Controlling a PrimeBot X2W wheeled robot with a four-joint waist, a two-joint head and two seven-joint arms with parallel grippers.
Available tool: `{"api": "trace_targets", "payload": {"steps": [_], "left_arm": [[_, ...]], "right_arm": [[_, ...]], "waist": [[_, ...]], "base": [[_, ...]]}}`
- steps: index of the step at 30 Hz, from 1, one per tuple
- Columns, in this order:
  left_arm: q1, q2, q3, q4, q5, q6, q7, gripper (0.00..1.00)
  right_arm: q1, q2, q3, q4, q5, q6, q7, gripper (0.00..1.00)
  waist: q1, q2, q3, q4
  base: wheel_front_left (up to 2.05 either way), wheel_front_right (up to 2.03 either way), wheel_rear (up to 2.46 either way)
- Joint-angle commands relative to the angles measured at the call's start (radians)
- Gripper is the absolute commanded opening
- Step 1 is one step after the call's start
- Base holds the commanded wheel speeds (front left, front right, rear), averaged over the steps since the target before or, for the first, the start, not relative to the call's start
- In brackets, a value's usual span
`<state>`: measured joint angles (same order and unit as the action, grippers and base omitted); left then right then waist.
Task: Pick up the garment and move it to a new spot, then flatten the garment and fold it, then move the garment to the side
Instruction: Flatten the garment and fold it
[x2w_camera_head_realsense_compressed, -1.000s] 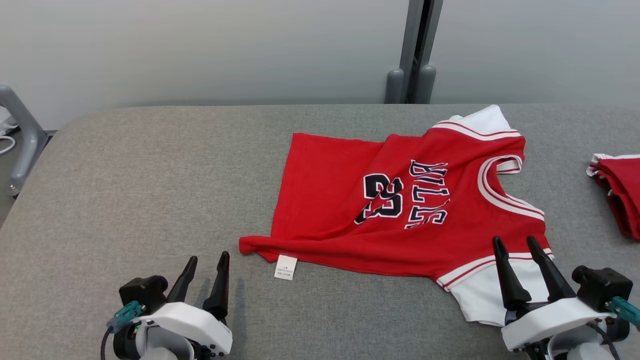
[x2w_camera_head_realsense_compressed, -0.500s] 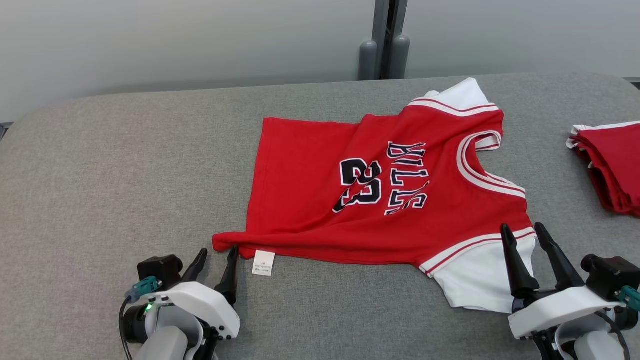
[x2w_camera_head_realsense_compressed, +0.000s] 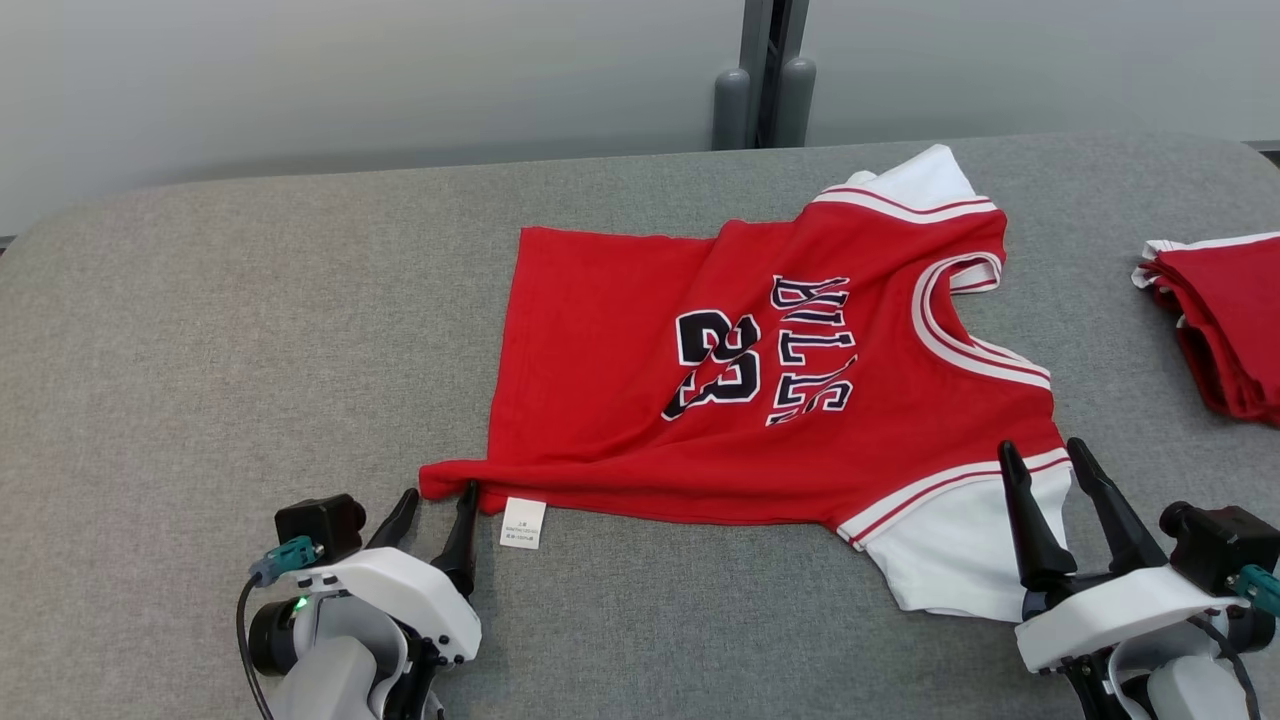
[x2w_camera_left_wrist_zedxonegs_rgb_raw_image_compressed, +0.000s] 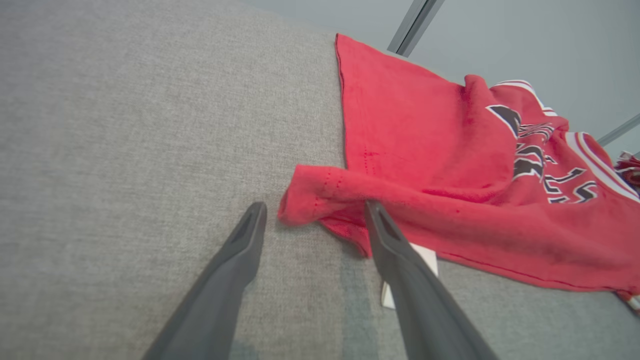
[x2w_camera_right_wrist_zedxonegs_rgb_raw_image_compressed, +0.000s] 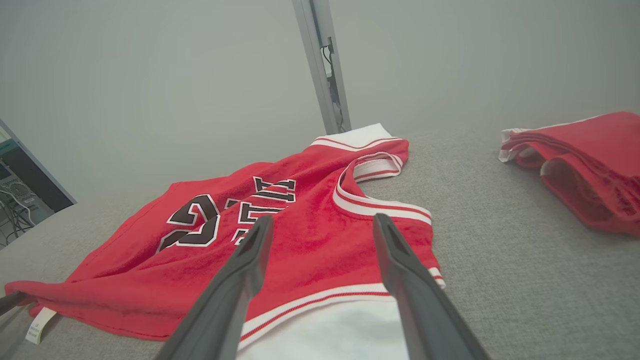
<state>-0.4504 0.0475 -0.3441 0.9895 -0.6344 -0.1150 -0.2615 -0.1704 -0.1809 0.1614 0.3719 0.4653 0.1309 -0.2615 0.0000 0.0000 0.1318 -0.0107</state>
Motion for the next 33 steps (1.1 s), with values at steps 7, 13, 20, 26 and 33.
{"api": "trace_targets", "payload": {"steps": [7, 13, 20, 26, 33], "left_arm": [[-0.024, 0.006, -0.022, 0.013, -0.024, -0.012, -0.003, 0.84], [-0.026, 0.006, -0.048, 0.012, -0.030, -0.015, -0.003, 0.00], [0.003, 0.010, -0.044, -0.023, 0.024, -0.017, -0.003, 0.00], [0.054, 0.026, -0.024, -0.105, 0.056, -0.017, -0.003, 0.00], [0.127, 0.054, -0.096, -0.167, 0.036, -0.016, -0.003, 0.00]], "right_arm": [[-0.008, -0.011, 0.003, 0.001, -0.004, 0.000, -0.005, 1.00], [-0.007, -0.015, 0.002, 0.006, -0.002, 0.000, -0.005, 1.00], [0.009, -0.011, -0.019, 0.029, -0.006, 0.000, -0.005, 1.00], [0.021, 0.004, -0.040, 0.053, -0.011, 0.000, -0.005, 1.00], [0.033, 0.021, -0.064, 0.073, -0.021, 0.000, -0.005, 1.00]], "waist": [[0.0000, 0.0000, 0.006, 0.000], [0.0000, 0.0000, 0.003, 0.005], [0.0000, 0.0000, -0.018, 0.019], [0.0000, 0.0000, -0.049, 0.034], [0.0000, 0.0000, -0.087, 0.044]], "base": [[0.00, 0.00, 0.00], [0.00, 0.00, 0.00], [0.00, 0.00, 0.00], [0.00, 0.00, 0.00], [0.00, 0.00, 0.00]]}}
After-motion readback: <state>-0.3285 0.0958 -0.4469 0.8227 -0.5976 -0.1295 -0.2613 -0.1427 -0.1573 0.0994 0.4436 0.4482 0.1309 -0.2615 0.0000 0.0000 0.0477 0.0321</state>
